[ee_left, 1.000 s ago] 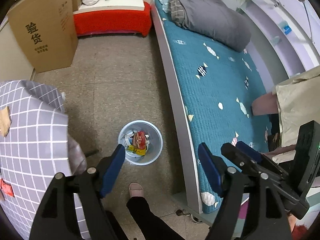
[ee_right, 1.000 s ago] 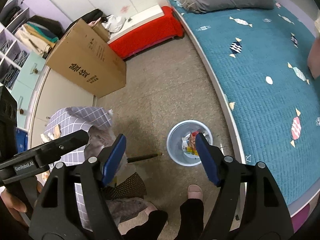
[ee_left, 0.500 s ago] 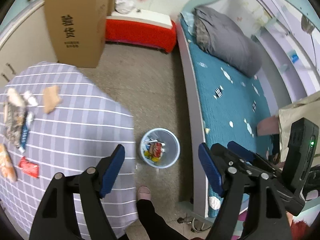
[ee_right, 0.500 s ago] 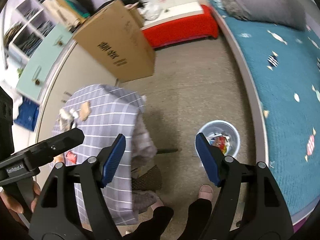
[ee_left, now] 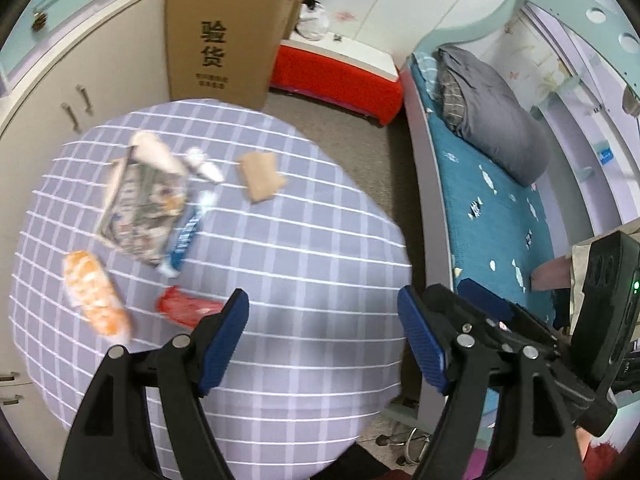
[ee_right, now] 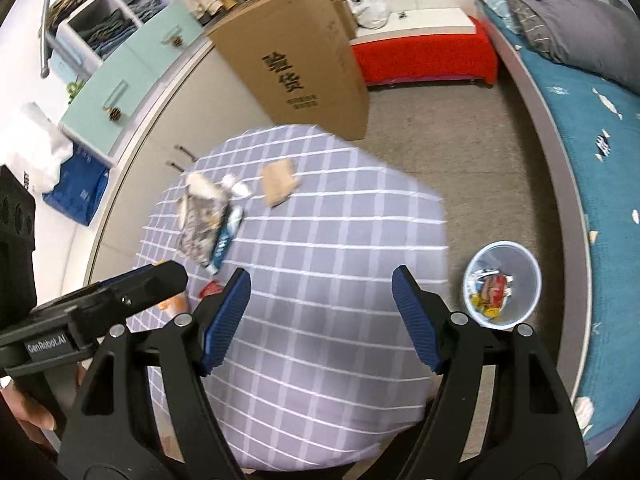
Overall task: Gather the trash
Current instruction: 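Move both tools back over the table toward the remaining trash, then grasp the orange-white plastic bag with the left gripper while the right grasps the red wrapper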
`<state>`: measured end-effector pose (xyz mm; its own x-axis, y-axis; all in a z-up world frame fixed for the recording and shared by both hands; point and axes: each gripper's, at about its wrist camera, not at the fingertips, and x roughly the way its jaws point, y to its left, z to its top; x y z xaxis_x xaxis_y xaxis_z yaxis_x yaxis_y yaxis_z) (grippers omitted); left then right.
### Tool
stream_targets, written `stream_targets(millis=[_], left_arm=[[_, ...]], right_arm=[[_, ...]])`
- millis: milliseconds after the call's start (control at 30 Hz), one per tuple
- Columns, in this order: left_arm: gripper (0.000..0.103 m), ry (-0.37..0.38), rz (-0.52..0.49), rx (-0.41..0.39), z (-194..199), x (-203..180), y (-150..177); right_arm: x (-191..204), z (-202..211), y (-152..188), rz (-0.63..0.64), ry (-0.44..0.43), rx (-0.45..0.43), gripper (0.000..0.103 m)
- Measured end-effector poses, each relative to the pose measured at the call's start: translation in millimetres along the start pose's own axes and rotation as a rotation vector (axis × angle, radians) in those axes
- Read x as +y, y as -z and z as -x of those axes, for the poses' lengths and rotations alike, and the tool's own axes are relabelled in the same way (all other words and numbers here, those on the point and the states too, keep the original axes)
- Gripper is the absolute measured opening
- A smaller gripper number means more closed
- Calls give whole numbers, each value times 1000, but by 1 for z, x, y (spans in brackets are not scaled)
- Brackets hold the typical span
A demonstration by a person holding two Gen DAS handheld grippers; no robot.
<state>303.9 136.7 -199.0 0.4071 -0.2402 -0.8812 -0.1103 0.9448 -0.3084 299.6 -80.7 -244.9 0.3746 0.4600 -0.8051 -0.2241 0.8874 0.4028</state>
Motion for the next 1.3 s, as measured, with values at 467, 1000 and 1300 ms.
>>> stream_targets(millis=[467, 1000, 1300], left_arm=[[76, -50, 85, 20, 15, 105, 12], [77, -76, 208, 63, -4, 169, 26], [77, -87, 222, 110, -17, 193, 49]], right_arm=[[64, -49, 30, 9, 27, 52, 73], [61, -79, 41, 4, 71, 121, 73], [59, -90, 47, 3, 70, 146, 73]])
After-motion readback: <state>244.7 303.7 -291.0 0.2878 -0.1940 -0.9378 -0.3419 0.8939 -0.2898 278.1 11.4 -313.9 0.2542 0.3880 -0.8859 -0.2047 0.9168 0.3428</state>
